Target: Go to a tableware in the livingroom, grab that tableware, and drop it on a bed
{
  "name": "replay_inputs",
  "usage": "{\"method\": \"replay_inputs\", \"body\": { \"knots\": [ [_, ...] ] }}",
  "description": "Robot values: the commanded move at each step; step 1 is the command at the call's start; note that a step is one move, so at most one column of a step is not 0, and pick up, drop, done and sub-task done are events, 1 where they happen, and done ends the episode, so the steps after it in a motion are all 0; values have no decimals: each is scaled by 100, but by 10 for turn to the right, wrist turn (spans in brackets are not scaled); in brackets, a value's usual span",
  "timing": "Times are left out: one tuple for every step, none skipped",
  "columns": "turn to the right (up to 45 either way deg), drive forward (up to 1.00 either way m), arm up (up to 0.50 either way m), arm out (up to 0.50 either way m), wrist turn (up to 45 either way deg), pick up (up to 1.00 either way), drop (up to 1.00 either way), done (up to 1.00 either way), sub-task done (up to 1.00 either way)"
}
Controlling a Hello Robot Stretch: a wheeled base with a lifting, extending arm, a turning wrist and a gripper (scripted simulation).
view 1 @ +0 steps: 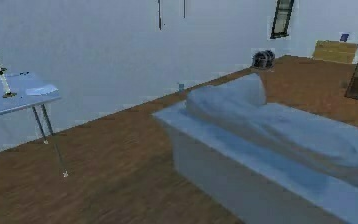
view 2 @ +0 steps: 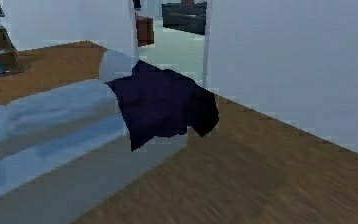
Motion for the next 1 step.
{"method": "replay_inputs", "body": {
  "knots": [
    [-390,0,0,0,0,0,0,0,0]
  ]
}}
